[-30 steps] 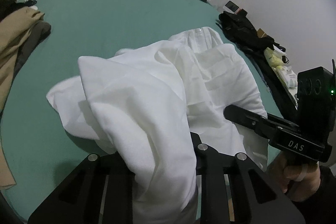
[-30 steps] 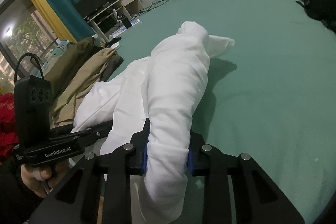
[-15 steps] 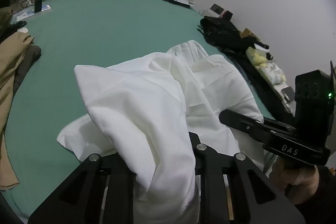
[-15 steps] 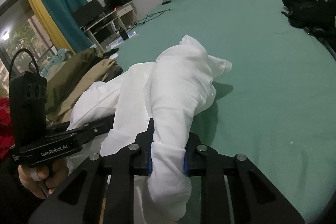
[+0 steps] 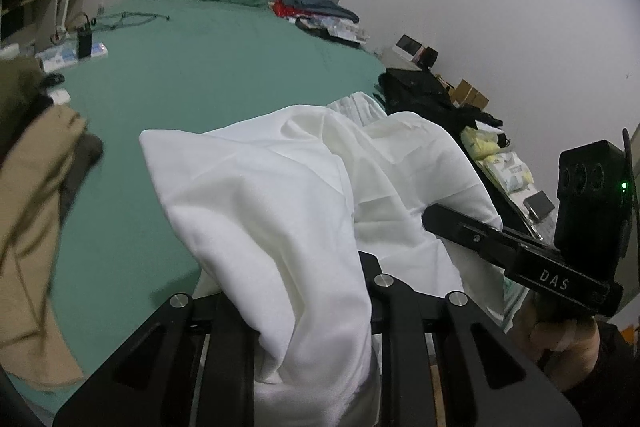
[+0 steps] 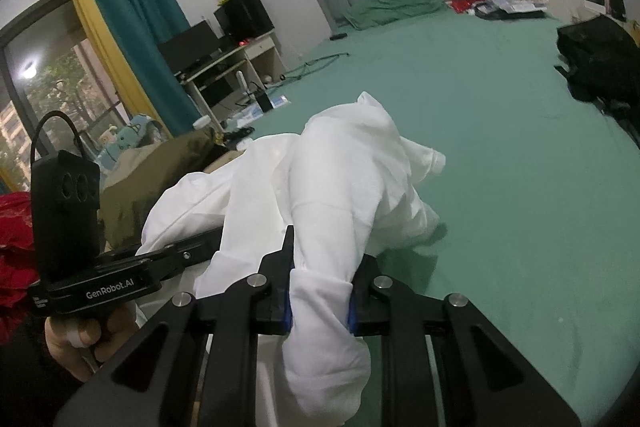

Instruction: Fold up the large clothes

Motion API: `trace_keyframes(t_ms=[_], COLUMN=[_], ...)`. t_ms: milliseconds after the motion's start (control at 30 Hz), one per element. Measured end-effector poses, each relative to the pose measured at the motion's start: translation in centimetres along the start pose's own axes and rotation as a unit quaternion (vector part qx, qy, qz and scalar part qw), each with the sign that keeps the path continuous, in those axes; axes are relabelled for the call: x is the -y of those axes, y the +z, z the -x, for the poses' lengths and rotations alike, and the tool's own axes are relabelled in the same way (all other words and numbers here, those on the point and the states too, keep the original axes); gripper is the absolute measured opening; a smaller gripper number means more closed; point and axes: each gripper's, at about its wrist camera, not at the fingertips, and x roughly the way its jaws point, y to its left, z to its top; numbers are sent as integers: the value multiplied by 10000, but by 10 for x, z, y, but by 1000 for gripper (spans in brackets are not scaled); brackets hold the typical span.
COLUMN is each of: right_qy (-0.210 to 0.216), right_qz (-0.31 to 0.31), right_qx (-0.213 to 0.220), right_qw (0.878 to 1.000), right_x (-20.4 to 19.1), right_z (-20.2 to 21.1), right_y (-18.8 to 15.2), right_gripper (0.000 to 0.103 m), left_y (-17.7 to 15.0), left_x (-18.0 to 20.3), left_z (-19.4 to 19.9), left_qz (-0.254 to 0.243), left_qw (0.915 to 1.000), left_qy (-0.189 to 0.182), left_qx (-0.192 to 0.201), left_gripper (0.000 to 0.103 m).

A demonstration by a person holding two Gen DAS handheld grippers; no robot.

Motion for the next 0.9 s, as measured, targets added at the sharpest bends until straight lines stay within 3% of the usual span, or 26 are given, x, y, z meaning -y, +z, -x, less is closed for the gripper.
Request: trace_keyframes(t_ms=[633,900], right_qy=[581,645], right_qz=[414,93], right_qx=[152,34], right_qw=[9973,9979], right_x=[-71,-62], right_z=[-69,-111], right_y=[39,23], right_gripper=[18,18], left_y=[39,44], left_x=[-84,-124], left_z=[54,24], left_qz=[111,33], left_qw=[9969,9976], left_qy=[578,685], left_qx=[528,112], left_gripper=[22,22])
